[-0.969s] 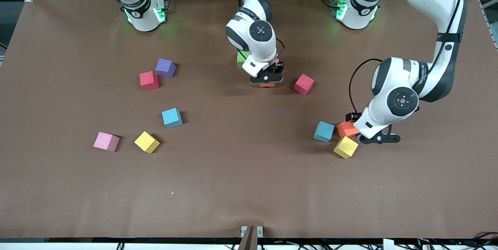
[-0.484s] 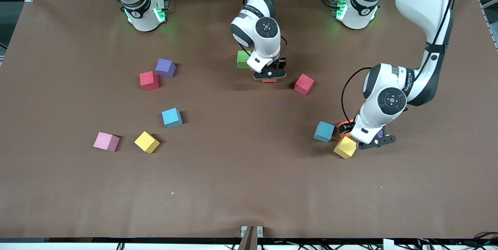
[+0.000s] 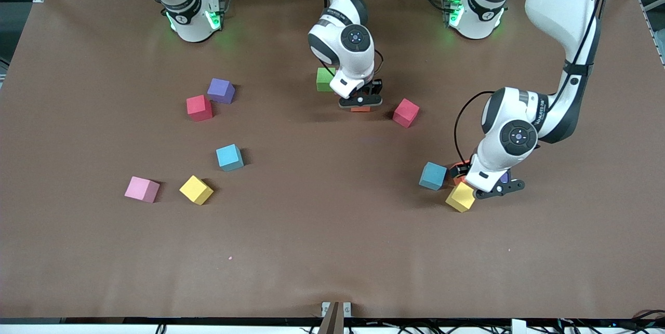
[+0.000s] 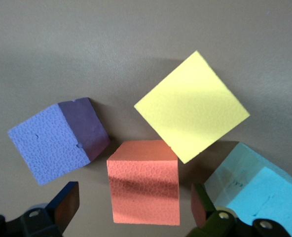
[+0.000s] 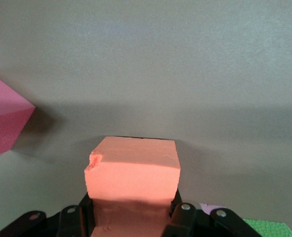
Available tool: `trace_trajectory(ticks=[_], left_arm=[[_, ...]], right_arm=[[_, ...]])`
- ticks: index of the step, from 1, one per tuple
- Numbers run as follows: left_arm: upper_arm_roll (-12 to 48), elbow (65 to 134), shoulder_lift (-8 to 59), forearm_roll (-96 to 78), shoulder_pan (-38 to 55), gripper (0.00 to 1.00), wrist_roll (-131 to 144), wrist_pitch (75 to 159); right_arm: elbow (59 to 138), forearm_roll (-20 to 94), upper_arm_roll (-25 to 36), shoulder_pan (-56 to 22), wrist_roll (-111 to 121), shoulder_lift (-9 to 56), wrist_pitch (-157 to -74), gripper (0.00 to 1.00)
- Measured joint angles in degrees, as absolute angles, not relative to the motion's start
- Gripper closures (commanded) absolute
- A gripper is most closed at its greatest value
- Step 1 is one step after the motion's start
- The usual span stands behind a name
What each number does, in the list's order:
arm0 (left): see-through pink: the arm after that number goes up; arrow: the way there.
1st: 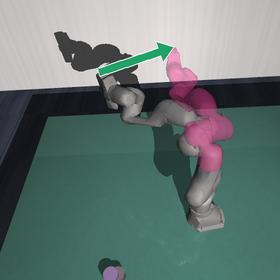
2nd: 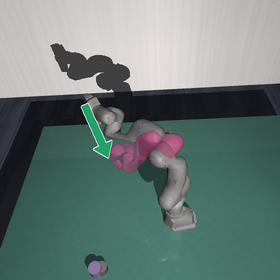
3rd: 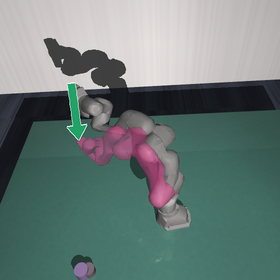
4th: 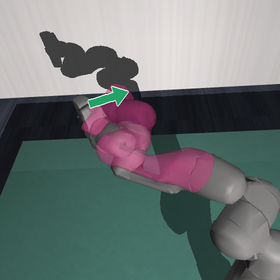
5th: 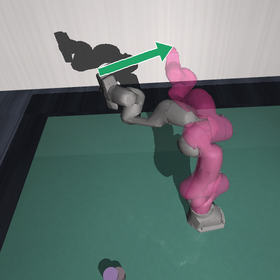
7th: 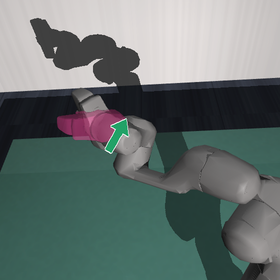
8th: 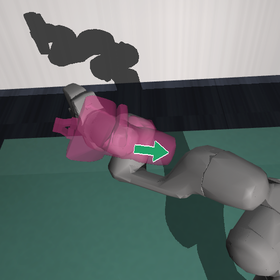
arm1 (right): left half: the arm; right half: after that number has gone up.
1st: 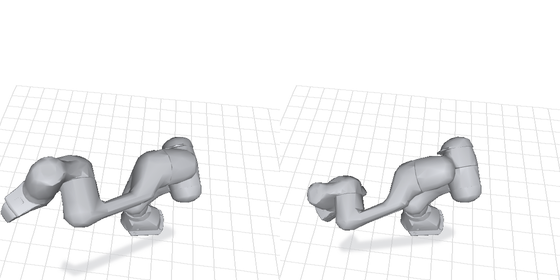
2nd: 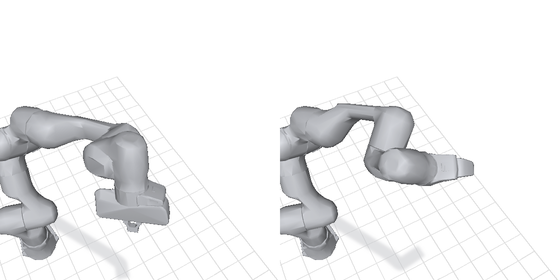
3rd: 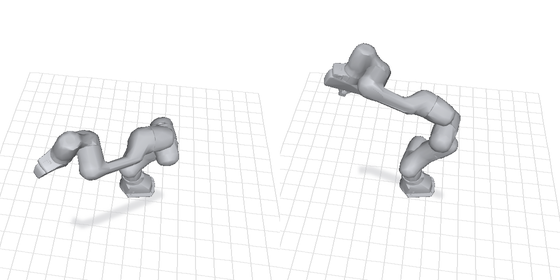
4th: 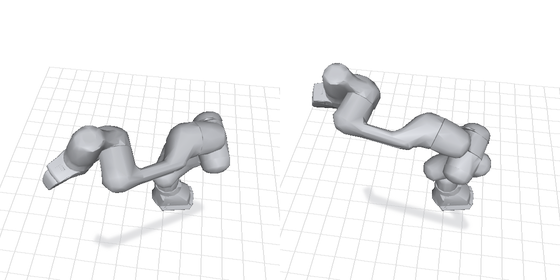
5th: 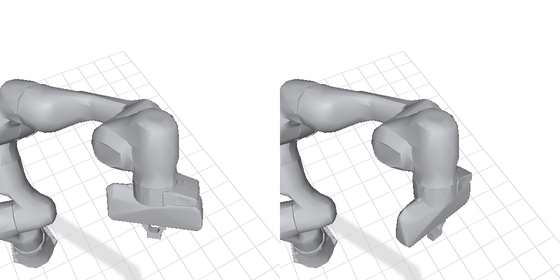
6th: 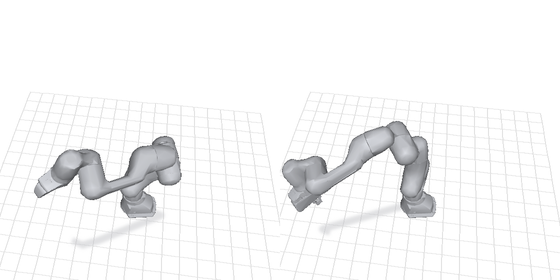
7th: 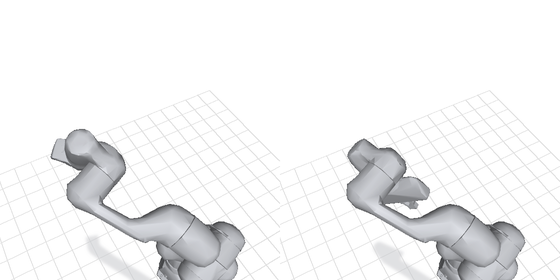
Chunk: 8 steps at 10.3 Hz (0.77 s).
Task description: Form number 2 with 11 blocks
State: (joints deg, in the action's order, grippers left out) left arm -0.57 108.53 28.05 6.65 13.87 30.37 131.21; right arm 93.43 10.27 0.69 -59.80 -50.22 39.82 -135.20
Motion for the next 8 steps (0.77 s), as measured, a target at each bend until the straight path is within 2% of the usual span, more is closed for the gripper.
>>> trace_trajectory(ticks=[6,7,8], left_arm=[[-0.6,108.6,30.1,6.5,14.0,0.0,30.4,132.2],[-0.6,108.6,30.4,6.0,14.0,0.13,30.4,132.3],[-0.6,108.6,30.6,5.0,14.1,0.32,30.4,132.4]], right_arm=[[93.3,10.3,0.6,-60.0,-50.2,40.6,-135.8,0.7],[93.3,10.3,0.6,-60.1,-50.2,40.6,-135.8,0.57],[93.3,10.3,0.6,-60.2,-50.2,40.6,-135.8,0.1]])
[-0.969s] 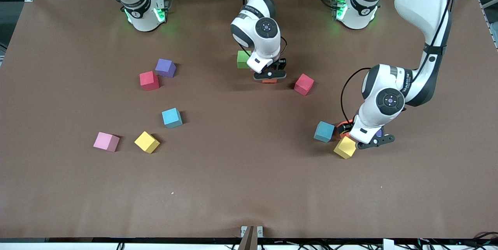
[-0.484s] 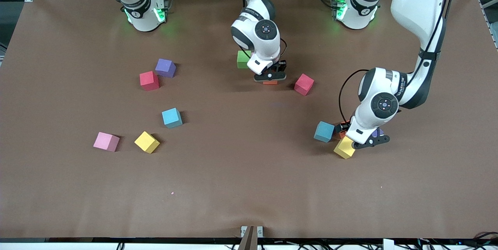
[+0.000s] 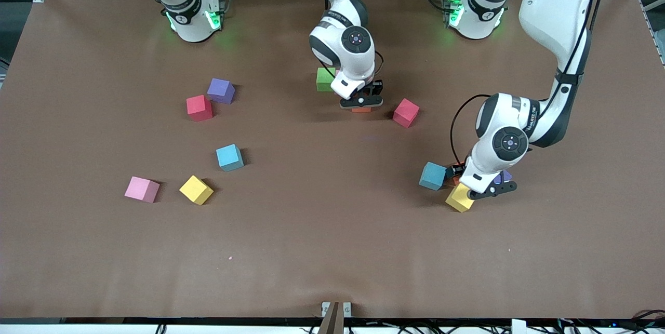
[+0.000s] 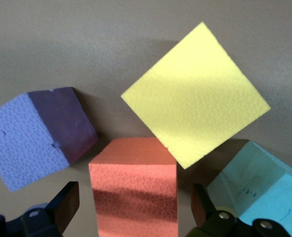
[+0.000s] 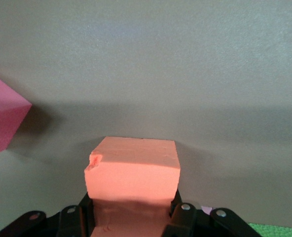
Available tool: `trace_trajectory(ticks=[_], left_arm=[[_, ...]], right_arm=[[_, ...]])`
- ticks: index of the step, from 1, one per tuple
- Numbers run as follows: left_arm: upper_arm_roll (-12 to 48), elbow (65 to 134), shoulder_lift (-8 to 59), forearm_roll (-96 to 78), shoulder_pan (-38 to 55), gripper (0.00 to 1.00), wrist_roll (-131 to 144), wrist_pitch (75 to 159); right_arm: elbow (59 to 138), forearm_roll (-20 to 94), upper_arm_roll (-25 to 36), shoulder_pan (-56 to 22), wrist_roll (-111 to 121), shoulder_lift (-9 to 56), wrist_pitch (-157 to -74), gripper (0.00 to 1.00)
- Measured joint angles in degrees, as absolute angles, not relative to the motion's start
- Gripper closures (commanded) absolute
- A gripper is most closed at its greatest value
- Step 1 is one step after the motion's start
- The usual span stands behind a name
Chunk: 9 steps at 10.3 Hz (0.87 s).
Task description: Form number 2 with 11 blocks
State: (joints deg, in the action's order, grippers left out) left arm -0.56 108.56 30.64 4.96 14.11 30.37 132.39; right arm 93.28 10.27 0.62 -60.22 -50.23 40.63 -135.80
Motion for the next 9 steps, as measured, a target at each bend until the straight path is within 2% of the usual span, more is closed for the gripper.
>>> trace_trajectory(ticks=[1,2,3,7,9], left_arm=[[-0.6,108.6,30.8,4.6,14.2,0.44,30.4,132.4],[-0.5,108.6,31.0,4.4,14.2,0.54,30.4,132.5],[-0.5,108.5,30.9,4.0,14.2,0.58,30.4,132.5],[-0.4,107.5,30.4,3.2,14.1,0.61,28.2,132.5],[1.1,107.0,28.4,3.1,14.1,0.61,27.9,130.9]], right_arm=[[93.3,10.3,0.6,-60.3,-50.2,40.7,-135.8,0.0],[93.3,10.2,0.6,-60.3,-50.2,40.7,-135.8,0.0],[93.3,10.2,0.7,-60.3,-50.2,40.7,-135.8,0.0],[91.6,10.2,1.8,-60.2,-50.2,40.0,-135.2,0.0],[91.0,10.2,4.4,-59.4,-50.2,37.3,-131.4,0.0]])
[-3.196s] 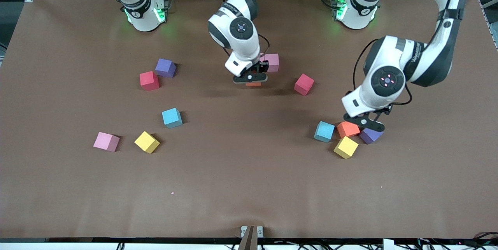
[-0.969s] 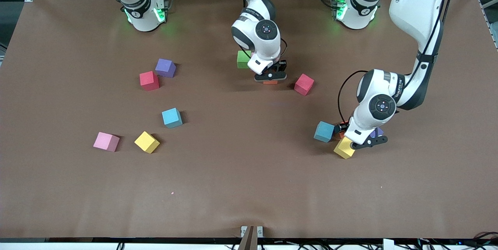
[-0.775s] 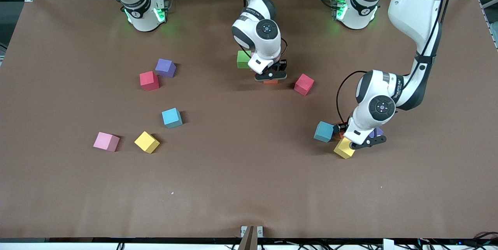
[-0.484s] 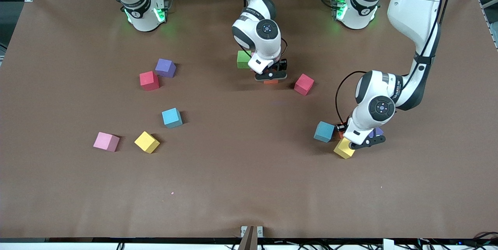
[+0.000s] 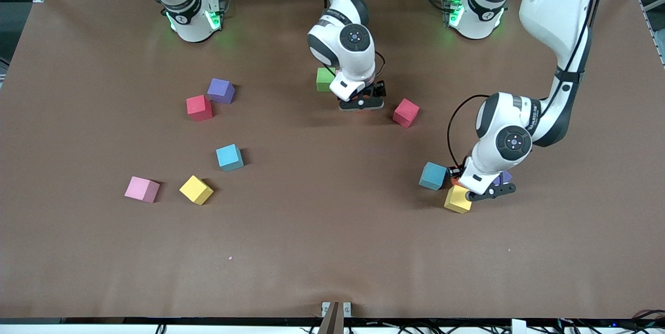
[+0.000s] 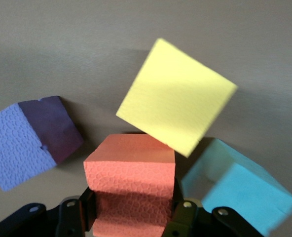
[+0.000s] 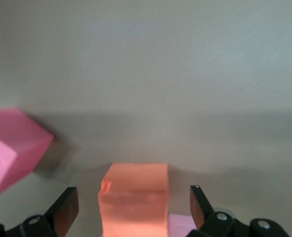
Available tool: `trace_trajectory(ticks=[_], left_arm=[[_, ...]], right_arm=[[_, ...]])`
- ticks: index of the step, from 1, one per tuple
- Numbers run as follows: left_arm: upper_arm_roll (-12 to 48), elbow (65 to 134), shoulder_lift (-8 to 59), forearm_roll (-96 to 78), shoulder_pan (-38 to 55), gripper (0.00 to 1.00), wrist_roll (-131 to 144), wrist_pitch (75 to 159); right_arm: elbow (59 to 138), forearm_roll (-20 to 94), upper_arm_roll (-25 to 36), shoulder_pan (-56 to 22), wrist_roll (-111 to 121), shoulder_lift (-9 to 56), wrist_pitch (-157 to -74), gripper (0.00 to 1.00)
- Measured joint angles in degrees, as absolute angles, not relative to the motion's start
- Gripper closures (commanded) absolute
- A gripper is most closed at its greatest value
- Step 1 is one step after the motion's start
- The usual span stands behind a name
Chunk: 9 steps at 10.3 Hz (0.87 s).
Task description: Form number 2 with 11 blocks
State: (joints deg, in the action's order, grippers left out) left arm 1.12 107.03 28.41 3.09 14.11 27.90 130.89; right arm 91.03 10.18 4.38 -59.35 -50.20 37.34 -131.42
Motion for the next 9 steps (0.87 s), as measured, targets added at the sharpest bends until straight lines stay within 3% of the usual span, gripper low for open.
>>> trace_trajectory(ticks=[4,9], left_arm=[[7.6,104.7,22.7,2.8,14.7,0.61,28.2,120.9],[14.1,103.2,23.4,2.7,18.8,0.61,35.7,119.6]], right_arm=[[91.9,10.1,6.4,-49.5,-40.5,32.8,-125.9,0.0],[99.6,6.3,6.7,-35.5,-16.7,28.7,-122.1,0.0]])
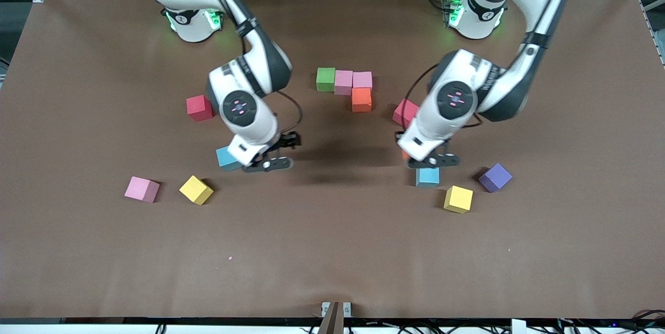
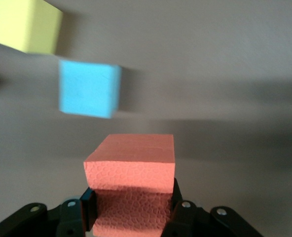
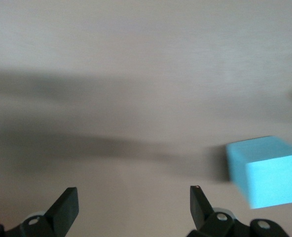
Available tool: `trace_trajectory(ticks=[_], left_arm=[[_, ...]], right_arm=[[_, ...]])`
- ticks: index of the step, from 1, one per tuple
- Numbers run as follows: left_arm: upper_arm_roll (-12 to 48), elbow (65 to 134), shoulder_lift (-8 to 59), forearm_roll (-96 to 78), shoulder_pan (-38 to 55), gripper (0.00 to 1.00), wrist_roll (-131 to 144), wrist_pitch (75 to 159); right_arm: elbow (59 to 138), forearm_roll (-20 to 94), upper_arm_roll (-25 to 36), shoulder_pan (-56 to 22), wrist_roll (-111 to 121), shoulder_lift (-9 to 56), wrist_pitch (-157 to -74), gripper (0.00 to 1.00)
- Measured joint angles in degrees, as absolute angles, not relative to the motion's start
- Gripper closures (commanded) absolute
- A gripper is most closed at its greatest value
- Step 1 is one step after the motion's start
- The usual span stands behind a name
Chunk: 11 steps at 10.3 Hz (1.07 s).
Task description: Form number 2 with 11 blocks
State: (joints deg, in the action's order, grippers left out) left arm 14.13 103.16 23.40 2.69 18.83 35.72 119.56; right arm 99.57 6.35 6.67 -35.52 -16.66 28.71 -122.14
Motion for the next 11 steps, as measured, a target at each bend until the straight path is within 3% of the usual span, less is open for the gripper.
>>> trace_trajectory(ticks=[3,7,11], left_arm=[[14.2,101.5,27.7,2.7,25.9,0.59,40.9,121.7],[14.1,101.4,33.1,4.5,31.1,0.6,47.4,125.5],[14.0,102.0,34.9,6.9,32.9,0.59,50.1,125.5]], right_arm=[[106.3,3.1,6.7,-30.8,-6.6,28.4,-130.2,0.0],[109.0,3.0,6.7,-25.4,6.4,26.6,-131.0,0.0],[113.0,3.0,6.3,-24.8,7.6,26.5,-134.3,0.0]])
